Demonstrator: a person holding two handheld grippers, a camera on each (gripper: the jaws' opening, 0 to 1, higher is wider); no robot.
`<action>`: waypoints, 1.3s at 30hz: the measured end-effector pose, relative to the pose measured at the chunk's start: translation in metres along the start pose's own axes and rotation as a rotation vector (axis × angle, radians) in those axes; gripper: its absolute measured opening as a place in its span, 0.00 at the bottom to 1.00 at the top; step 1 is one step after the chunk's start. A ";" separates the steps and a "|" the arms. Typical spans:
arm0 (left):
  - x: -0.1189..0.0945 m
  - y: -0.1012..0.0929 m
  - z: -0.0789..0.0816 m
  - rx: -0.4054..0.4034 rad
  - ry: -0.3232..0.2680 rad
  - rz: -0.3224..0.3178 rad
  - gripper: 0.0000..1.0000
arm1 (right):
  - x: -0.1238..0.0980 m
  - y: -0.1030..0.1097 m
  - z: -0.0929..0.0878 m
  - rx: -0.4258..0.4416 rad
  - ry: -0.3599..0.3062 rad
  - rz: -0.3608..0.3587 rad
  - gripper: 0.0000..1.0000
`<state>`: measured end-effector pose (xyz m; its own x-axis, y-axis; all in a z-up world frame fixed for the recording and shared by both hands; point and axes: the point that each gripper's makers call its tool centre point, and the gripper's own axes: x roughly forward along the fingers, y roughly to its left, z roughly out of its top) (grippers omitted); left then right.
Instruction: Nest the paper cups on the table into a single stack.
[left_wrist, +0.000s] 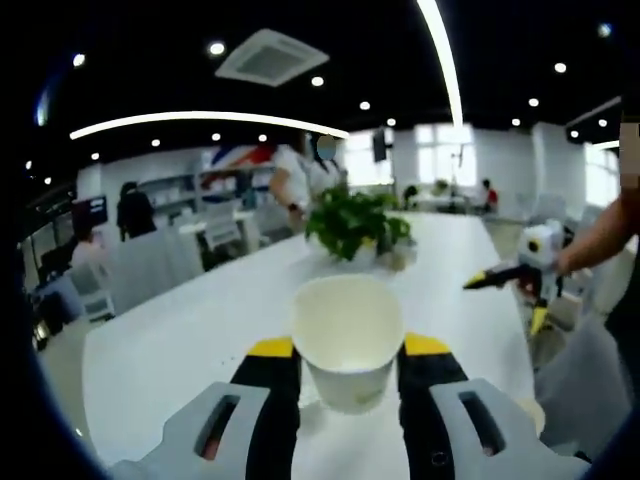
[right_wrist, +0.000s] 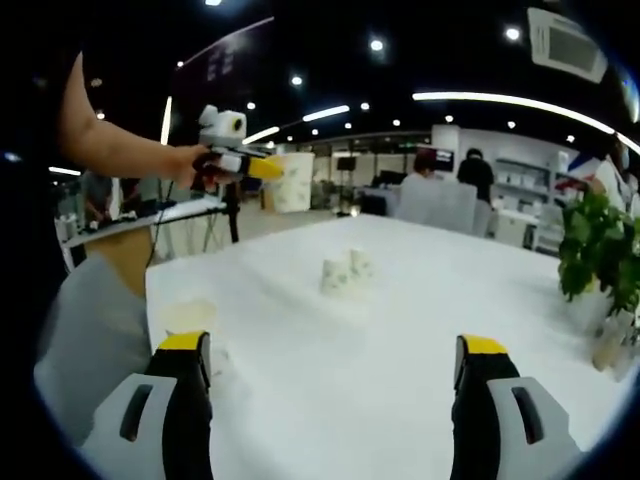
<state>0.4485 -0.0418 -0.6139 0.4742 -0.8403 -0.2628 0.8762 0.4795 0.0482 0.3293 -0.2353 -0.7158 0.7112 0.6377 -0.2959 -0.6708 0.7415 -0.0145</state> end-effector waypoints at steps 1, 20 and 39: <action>-0.001 -0.003 0.000 0.002 0.002 -0.004 0.36 | -0.001 0.000 0.000 -0.002 0.002 0.000 1.00; -0.006 -0.078 -0.005 0.028 0.022 -0.090 0.36 | -0.008 0.012 0.001 -0.057 -0.001 0.033 1.00; -0.013 -0.140 -0.033 -0.004 0.031 -0.081 0.36 | -0.038 0.035 -0.008 -0.040 -0.033 0.025 1.00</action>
<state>0.3172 -0.0893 -0.6492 0.3989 -0.8682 -0.2951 0.9113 0.4113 0.0218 0.2775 -0.2354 -0.7133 0.7001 0.6632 -0.2647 -0.6961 0.7165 -0.0460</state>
